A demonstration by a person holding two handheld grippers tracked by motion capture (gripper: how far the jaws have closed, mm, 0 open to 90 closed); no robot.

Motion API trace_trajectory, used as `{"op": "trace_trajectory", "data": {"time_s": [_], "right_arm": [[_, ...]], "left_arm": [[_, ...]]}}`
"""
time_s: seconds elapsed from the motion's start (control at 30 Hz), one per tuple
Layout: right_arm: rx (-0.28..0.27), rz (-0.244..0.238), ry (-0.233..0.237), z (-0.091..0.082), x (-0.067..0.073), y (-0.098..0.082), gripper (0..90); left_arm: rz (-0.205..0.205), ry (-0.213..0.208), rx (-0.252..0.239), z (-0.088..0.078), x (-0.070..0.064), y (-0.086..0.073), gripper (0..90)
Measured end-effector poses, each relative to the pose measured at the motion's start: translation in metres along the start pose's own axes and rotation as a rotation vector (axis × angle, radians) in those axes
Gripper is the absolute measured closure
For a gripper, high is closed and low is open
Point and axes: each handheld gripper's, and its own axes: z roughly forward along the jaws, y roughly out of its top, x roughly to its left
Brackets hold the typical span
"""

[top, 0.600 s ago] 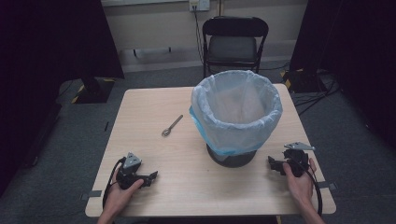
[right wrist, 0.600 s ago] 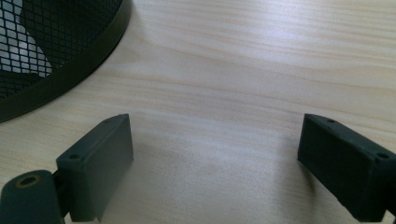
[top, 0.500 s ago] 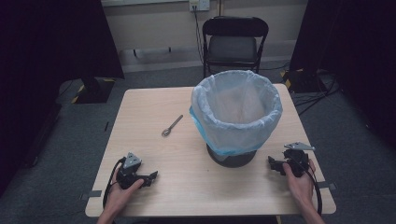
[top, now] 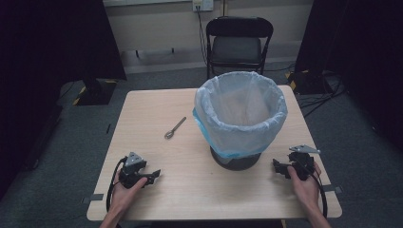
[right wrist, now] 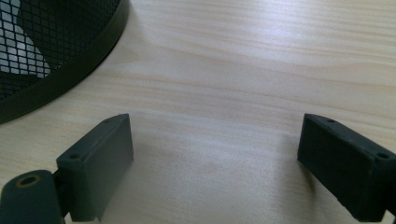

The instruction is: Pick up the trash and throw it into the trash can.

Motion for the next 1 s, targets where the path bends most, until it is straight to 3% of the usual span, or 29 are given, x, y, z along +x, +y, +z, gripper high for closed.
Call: {"op": "trace_trajectory", "data": {"time_s": [0.07,0.17,0.27,0.57,0.67,0.77,0.8,0.83,0.9,0.93,1.0], "right_arm": [[0.000,0.001,0.000,0.000,0.000,0.000,9.6],[0.000,0.000,0.000,0.000,0.000,0.000,9.6],[0.000,0.000,0.000,0.000,0.000,0.000,9.6],[0.000,0.000,0.000,0.000,0.000,0.000,9.6],[0.000,0.000,0.000,0.000,0.000,0.000,9.5],[0.000,0.000,0.000,0.000,0.000,0.000,9.5],[0.000,0.000,0.000,0.000,0.000,0.000,9.6],[0.000,0.000,0.000,0.000,0.000,0.000,9.6],[0.000,0.000,0.000,0.000,0.000,0.000,9.6],[0.000,0.000,0.000,0.000,0.000,0.000,9.5],[0.000,0.000,0.000,0.000,0.000,0.000,9.5]], "left_arm": [[-0.017,-0.021,-0.032,0.000,0.004,0.007,25.9],[-0.016,-0.008,-0.061,0.000,0.007,0.014,25.4],[-0.048,-0.004,-0.124,0.002,0.016,0.030,26.1],[-0.029,-0.031,-0.162,0.017,0.029,0.063,24.7],[-0.029,-0.064,-0.163,0.027,0.036,0.081,22.0],[-0.023,-0.050,-0.181,0.033,0.038,0.089,22.1],[-0.024,-0.073,-0.187,0.041,0.040,0.096,22.5],[-0.027,-0.092,-0.176,0.046,0.041,0.099,21.3],[-0.021,-0.082,-0.189,0.050,0.040,0.101,21.4],[-0.019,-0.104,-0.158,0.061,0.041,0.108,23.1],[-0.012,-0.104,-0.150,0.065,0.042,0.111,22.9]]}}
